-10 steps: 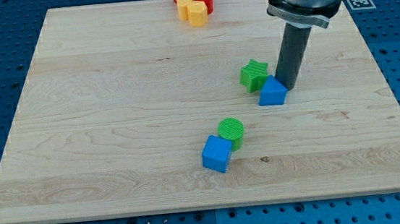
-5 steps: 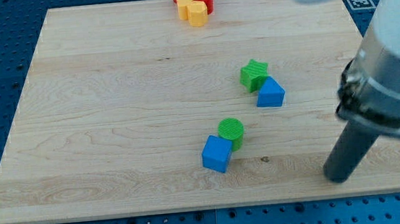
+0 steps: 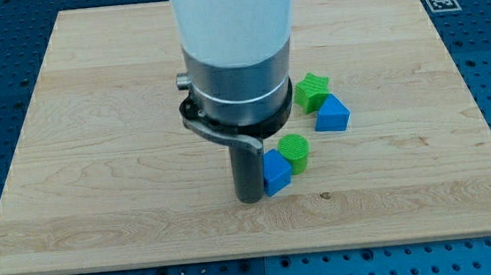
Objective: Move the blue triangle and green circle closer to the blue triangle
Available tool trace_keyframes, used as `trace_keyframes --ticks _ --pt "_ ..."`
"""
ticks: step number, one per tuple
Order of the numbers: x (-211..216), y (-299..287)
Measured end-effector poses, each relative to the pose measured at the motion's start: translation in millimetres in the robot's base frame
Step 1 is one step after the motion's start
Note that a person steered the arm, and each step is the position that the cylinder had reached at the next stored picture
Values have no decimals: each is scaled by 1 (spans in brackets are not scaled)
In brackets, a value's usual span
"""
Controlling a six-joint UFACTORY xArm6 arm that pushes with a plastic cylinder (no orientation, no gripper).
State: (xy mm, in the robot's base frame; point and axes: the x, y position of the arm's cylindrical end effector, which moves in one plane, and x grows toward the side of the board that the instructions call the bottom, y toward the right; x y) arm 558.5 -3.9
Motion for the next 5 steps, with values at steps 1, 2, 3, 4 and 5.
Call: trace_keyframes --ticks 1,2,3,4,5 --pt "-14 8" --pt "-26 16" --pt "-30 17" --pt "-30 17" --pt "-39 17"
